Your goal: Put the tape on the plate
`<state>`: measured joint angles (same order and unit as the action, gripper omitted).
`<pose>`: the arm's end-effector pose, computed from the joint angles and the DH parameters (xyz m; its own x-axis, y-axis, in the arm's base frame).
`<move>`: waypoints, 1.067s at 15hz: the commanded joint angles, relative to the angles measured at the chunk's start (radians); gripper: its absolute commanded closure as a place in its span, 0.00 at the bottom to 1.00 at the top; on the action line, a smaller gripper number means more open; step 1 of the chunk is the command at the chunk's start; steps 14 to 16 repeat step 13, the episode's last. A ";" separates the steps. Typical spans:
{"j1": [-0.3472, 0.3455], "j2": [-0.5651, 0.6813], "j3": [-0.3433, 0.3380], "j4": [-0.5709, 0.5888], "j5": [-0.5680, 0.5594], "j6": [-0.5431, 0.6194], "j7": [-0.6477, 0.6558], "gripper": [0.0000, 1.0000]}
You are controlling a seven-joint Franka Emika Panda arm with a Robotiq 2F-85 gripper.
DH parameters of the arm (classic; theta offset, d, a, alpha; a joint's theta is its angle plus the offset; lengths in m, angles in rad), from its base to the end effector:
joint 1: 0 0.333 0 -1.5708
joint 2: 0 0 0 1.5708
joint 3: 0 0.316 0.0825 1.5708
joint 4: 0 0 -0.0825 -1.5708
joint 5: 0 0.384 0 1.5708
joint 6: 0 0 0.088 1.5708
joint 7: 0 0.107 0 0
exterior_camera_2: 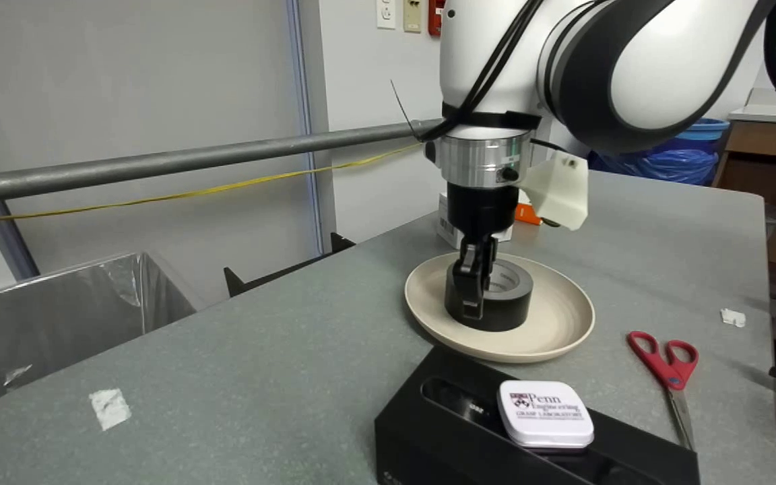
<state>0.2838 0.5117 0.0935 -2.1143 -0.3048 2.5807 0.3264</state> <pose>0.5282 0.2159 0.1649 0.9550 0.2962 -0.0148 0.2959 -0.9482 0.1155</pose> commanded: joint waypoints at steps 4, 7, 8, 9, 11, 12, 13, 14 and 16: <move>-0.004 -0.096 0.016 -0.047 0.064 0.004 -0.080 0.03; -0.013 -0.158 0.035 -0.074 0.100 0.001 -0.114 0.00; -0.020 -0.179 0.046 -0.079 0.124 -0.012 -0.129 0.00; 0.008 -0.114 0.016 -0.033 0.086 -0.003 -0.090 0.00; 0.004 -0.149 0.025 -0.050 0.104 -0.005 -0.102 0.00; 0.003 -0.158 0.026 -0.057 0.104 -0.005 -0.102 0.00; 0.002 -0.162 0.026 -0.062 0.104 -0.005 -0.102 0.00; 0.002 -0.162 0.026 -0.062 0.104 -0.005 -0.102 0.00; 0.002 -0.162 0.026 -0.062 0.104 -0.005 -0.102 0.00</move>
